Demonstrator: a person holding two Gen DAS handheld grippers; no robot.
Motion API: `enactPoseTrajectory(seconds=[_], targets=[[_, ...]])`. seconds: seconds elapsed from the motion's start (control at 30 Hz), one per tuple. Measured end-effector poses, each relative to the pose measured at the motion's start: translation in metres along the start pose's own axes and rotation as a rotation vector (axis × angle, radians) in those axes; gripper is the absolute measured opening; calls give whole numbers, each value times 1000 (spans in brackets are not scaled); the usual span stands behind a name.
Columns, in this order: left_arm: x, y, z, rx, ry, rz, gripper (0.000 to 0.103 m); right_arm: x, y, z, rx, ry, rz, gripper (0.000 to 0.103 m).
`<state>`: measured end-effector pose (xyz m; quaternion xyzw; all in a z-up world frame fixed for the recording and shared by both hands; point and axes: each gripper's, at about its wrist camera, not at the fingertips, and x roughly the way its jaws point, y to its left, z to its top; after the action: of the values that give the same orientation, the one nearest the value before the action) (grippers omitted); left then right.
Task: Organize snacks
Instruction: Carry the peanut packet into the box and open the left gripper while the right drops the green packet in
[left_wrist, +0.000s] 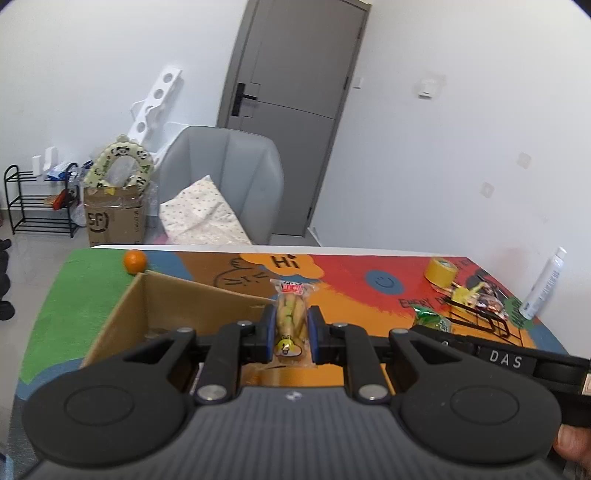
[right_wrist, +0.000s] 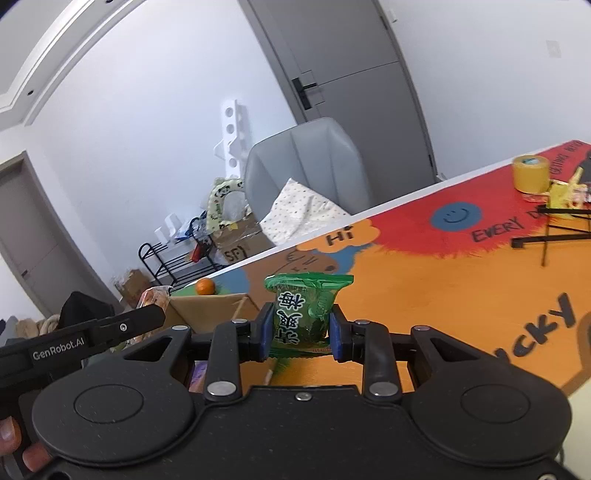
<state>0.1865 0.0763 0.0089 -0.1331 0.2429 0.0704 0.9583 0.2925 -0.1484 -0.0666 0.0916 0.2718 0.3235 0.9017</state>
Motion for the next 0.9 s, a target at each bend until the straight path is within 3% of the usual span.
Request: enactPoseTrajectory(seconds=[0.57,0.73,0.9], targets=[[21,63,2,-86,33,83,17,37,40,4,-63,47,45,28],[30,73,0,-83,65,136,25,47,53,6,-73,71,91,28],[23,87,-1,-111,61,139,32,53,72,7,-101,89,113,28]])
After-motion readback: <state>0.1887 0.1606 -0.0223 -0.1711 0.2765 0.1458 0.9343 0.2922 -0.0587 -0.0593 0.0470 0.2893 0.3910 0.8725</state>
